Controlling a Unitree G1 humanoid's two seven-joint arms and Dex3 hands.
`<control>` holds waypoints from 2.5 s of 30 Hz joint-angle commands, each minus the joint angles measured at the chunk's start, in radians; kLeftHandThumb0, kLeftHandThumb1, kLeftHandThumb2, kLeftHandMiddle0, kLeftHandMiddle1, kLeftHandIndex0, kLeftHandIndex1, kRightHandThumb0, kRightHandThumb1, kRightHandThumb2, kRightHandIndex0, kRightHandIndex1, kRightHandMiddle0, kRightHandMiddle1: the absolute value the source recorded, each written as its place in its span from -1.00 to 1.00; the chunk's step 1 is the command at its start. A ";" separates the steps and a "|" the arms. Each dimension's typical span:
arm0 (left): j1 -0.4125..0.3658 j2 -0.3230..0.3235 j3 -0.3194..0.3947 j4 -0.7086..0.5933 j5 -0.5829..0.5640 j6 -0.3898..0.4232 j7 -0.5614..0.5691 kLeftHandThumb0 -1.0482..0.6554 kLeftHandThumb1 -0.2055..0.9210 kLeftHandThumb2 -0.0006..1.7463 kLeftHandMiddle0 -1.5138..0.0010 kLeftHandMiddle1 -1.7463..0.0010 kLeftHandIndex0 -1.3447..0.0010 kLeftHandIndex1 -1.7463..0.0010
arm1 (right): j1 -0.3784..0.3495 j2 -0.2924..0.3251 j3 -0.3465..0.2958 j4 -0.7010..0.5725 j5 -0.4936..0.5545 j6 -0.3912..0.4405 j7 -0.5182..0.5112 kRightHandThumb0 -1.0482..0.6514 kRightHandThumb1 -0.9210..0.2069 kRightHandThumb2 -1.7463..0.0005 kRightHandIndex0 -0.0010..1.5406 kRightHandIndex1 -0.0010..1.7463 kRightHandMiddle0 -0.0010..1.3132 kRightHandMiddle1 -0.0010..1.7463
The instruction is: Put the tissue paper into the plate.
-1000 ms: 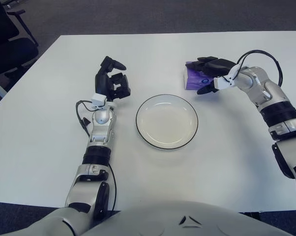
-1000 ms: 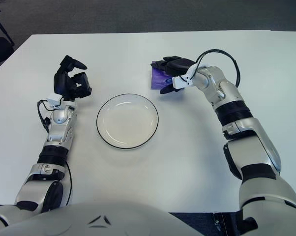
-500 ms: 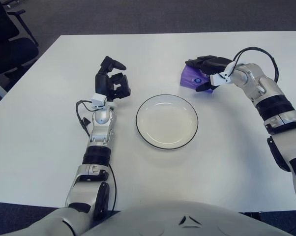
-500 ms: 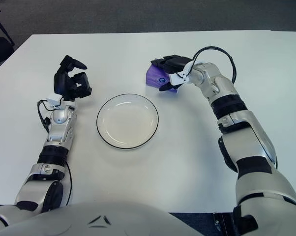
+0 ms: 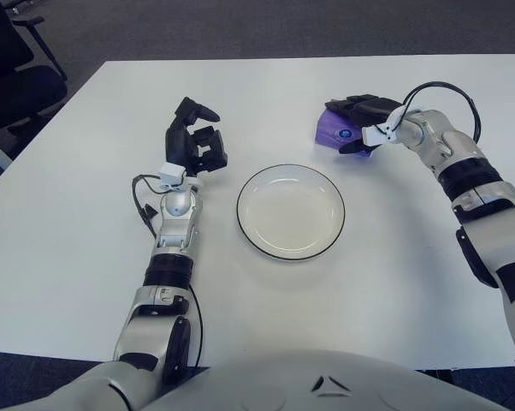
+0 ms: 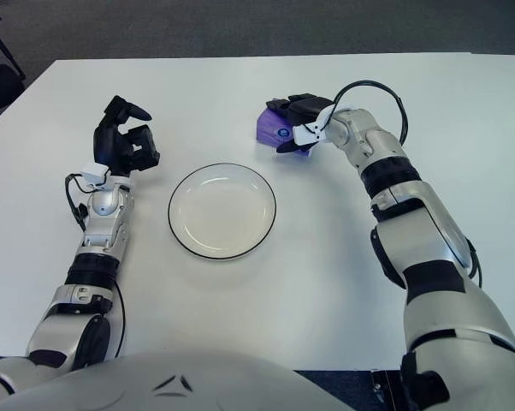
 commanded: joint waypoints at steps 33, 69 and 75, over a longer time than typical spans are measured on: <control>0.215 -0.071 -0.010 0.121 -0.004 -0.026 0.006 -0.31 0.05 0.41 -0.71 -1.00 0.17 -1.00 | 0.045 0.049 0.077 0.202 -0.040 0.057 -0.279 0.12 0.14 -0.39 -0.90 0.91 -0.84 0.85; 0.192 -0.064 -0.003 0.147 0.003 -0.031 0.013 -0.30 0.07 0.40 -0.72 -1.00 0.18 -1.00 | 0.184 0.018 -0.213 -0.027 0.279 -0.094 -0.387 0.23 0.53 -0.79 0.11 0.83 -0.12 1.00; 0.188 -0.063 -0.004 0.152 0.006 -0.032 0.016 -0.30 0.07 0.40 -0.72 -1.00 0.18 -1.00 | 0.255 0.050 -0.311 -0.244 0.413 0.040 -0.266 0.23 0.54 -0.81 0.10 0.86 -0.11 1.00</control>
